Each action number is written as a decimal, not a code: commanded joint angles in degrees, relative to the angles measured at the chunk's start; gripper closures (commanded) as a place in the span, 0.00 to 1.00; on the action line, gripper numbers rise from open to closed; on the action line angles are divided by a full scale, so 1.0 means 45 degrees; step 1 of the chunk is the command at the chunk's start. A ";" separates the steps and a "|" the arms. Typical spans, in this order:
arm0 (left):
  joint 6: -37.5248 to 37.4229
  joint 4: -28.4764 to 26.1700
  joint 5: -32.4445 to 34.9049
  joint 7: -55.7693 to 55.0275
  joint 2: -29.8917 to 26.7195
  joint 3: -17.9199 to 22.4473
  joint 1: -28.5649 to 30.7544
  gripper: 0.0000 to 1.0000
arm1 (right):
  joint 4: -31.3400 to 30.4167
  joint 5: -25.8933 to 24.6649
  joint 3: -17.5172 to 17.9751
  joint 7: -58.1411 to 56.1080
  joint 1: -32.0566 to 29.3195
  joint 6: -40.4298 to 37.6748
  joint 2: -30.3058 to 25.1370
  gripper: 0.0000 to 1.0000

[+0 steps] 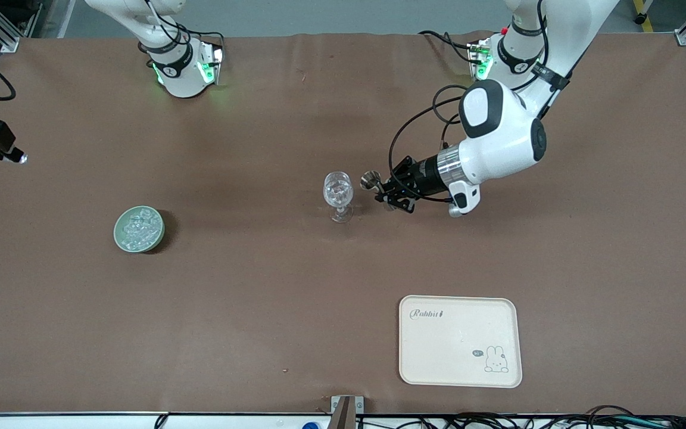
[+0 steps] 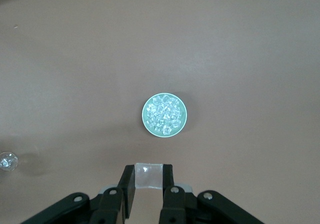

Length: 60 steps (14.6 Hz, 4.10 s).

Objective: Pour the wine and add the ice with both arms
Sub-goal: 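Tilt the jigger over the wine glass with the left gripper to pour, then carry the jigger toward the tray while the right gripper brings the ice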

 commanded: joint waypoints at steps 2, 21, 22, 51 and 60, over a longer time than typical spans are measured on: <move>0.0142 0.0817 0.2075 -0.1673 0.0739 -0.0432 0.0016 1.00 | 0.0112 0.0036 0.0078 0.0064 -0.0111 -0.0010 -0.0077 1.00; -0.0502 0.2030 1.0457 -0.7397 0.2226 -0.1429 -0.0628 1.00 | 0.0112 0.0056 0.0097 0.0259 0.0006 -0.0029 -0.0077 0.99; -0.0599 0.2049 1.0596 -0.7497 0.2226 -0.1429 -0.0648 1.00 | 0.0112 0.0056 0.0097 0.0259 0.0006 -0.0029 -0.0077 0.99; -0.2514 0.2889 1.3683 -1.0154 0.2323 -0.1624 -0.1254 1.00 | 0.0112 0.0076 0.0097 0.0259 0.0006 -0.0010 -0.0077 1.00; -0.2495 0.2753 1.2049 -0.8930 0.2148 -0.1275 -0.1077 1.00 | 0.0112 0.0076 0.0097 0.0259 0.0006 -0.0010 -0.0077 0.99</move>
